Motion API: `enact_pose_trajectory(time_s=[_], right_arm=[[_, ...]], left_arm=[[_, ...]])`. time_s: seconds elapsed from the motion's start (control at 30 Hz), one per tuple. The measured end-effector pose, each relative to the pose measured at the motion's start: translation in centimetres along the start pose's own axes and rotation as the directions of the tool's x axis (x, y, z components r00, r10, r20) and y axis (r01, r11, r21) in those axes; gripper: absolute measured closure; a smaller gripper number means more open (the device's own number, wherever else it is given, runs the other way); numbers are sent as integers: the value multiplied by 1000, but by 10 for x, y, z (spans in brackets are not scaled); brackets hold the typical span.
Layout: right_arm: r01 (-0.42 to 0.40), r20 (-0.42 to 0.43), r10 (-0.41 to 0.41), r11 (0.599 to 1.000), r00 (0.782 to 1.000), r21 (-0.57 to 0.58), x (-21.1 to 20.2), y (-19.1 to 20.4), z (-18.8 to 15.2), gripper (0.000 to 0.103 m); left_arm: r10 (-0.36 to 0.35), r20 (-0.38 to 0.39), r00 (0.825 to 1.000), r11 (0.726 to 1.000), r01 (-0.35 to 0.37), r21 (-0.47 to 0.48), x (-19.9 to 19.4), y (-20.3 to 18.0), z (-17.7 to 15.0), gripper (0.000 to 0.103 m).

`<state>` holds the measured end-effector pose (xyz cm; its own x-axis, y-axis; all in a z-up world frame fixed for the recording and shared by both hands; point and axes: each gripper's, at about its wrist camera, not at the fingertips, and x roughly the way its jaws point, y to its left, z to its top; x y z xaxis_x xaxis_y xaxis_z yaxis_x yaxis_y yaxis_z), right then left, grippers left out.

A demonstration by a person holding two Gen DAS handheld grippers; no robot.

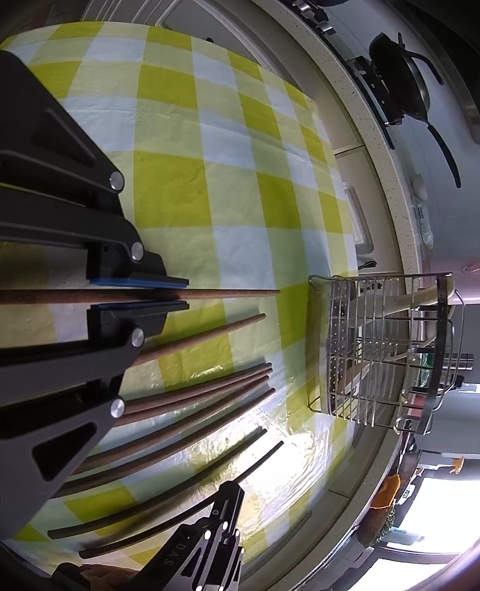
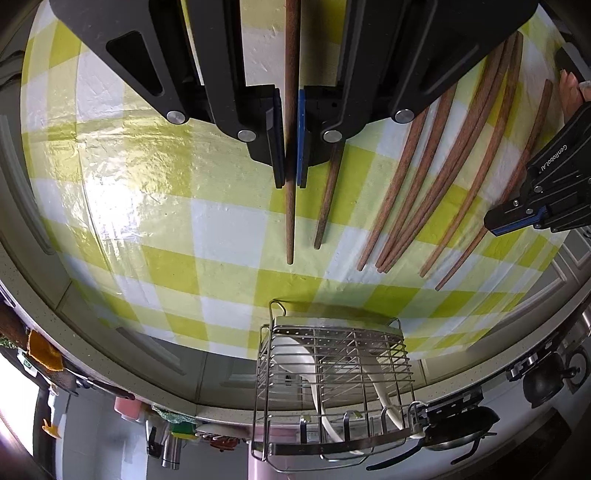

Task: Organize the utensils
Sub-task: 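Close the left tool on one wooden chopstick while the right tool grips another, then lift both chopsticks upright and carry them over the wire rack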

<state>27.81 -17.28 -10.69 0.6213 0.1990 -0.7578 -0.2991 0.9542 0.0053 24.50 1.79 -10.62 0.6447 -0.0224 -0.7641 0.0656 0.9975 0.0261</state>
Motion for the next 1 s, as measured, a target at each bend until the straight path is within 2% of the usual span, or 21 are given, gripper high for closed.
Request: enact_pose_trajectory(time_s=[0.3, 0.73, 1.0], right_arm=[[-7, 114, 4, 1000, 993, 29, -43, -1, 11, 95], [-14, 267, 7, 1000, 964, 24, -107, 4, 27, 95], [-57, 380, 44, 998, 924, 23, -137, 1, 28, 95]], left_arm=[[25, 94, 995, 1000, -24, -2, -33, 5, 10, 97], [34, 210, 977, 999, -38, 16, -84, -1, 21, 97], [-18, 330, 944, 1000, 24, -13, -122, 7, 31, 97]])
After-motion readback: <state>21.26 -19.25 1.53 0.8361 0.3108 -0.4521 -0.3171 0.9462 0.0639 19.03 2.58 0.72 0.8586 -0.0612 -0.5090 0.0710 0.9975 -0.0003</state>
